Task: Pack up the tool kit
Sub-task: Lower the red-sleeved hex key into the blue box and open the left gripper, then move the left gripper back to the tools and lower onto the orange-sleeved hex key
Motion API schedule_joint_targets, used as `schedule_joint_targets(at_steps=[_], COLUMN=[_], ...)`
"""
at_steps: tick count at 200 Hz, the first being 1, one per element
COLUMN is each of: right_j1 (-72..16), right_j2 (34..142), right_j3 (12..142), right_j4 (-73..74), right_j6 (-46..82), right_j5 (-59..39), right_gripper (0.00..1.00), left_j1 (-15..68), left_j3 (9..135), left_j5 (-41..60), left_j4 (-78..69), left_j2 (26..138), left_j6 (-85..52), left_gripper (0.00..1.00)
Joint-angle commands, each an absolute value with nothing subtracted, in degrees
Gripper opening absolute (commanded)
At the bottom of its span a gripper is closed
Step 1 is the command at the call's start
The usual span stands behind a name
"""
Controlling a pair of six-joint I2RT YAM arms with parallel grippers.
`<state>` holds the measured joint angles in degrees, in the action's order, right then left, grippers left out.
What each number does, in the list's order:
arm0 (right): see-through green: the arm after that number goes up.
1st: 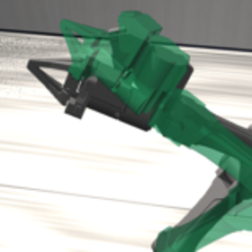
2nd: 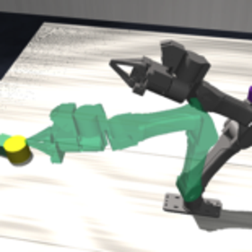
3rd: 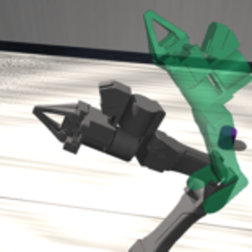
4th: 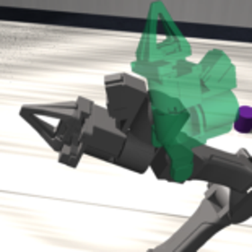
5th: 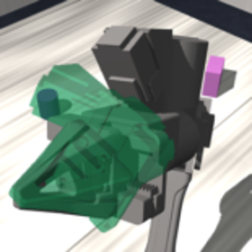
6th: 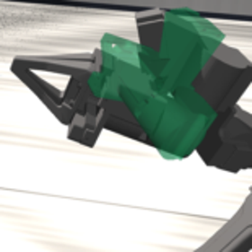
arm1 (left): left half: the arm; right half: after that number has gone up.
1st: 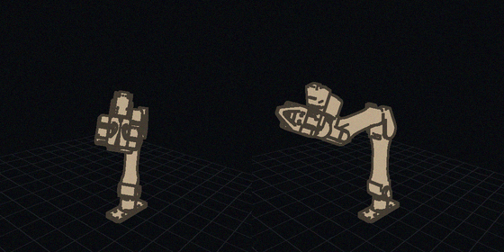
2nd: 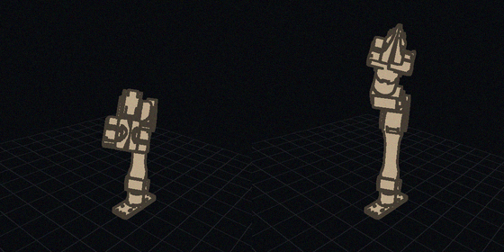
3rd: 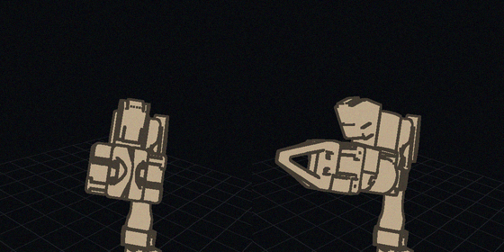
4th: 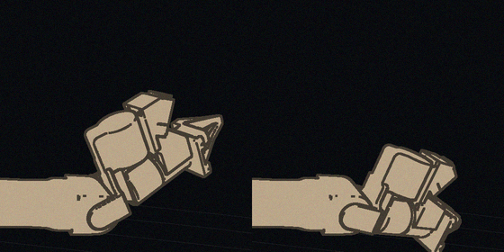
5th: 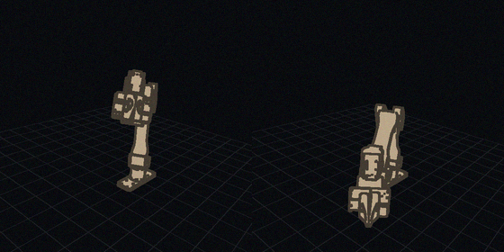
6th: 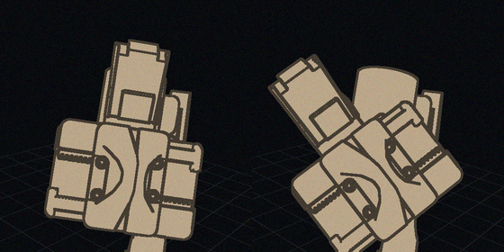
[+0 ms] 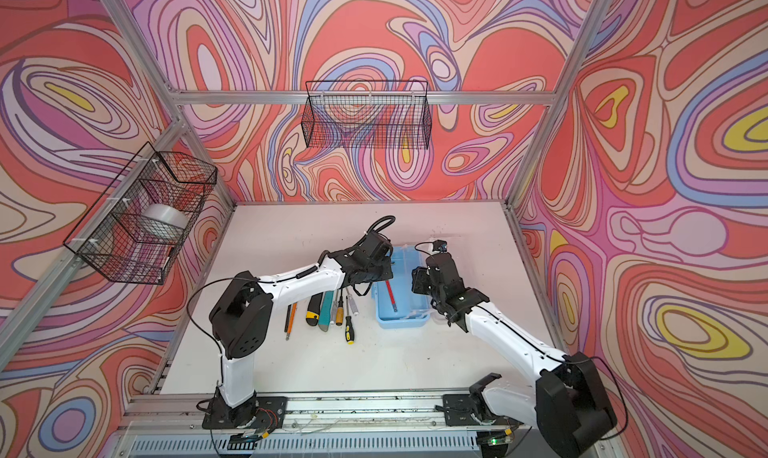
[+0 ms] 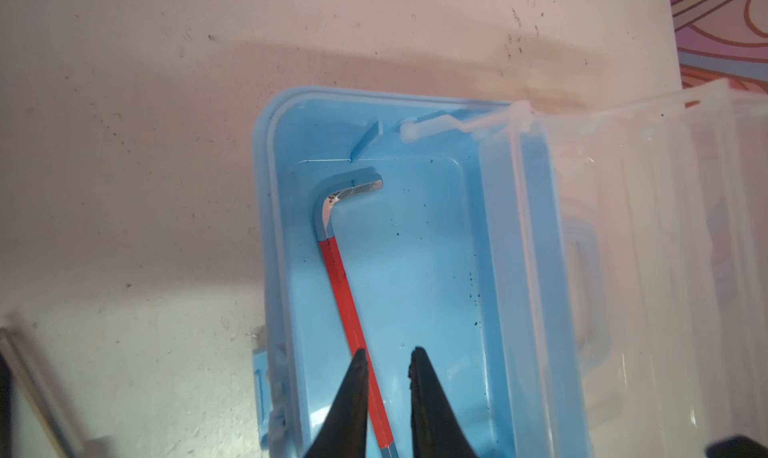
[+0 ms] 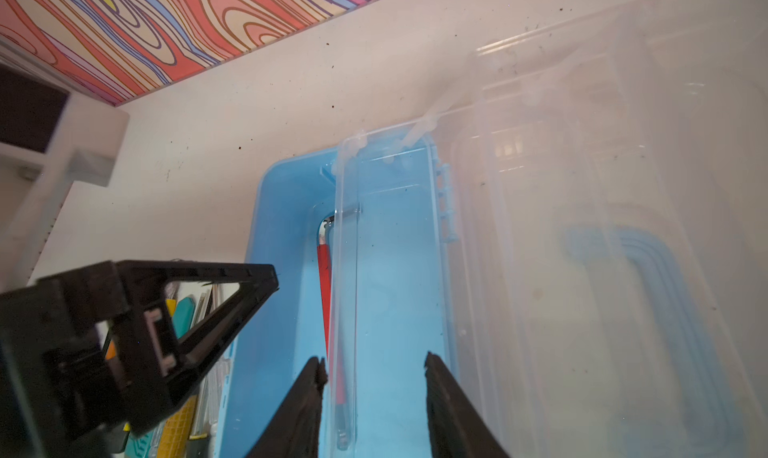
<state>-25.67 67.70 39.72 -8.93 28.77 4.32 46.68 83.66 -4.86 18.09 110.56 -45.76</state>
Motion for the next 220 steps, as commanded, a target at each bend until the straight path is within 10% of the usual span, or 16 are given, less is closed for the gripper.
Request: schedule_joint_targets(at_steps=[1, 79, 220], right_j1=[-25.7, -32.3, -50.0], right_j2=[63.9, 65.0, 80.1], right_j3=[38.4, 48.6, 49.8], right_j4=[-8.0, -16.8, -10.1], right_j6=[28.3, 24.5, 31.4], right_j5=[2.4, 6.4, 11.3], right_gripper=[0.4, 0.45, 0.42], left_j1=[47.5, 46.9, 24.3], left_j3=[81.8, 70.7, 37.8], left_j5=[-6.7, -9.4, -8.5], left_j4=[18.6, 21.5, 19.2], left_j2=[105.1, 90.7, 67.6], left_j6=[-40.3, -32.6, -33.6], left_gripper=[0.26, 0.58, 0.45])
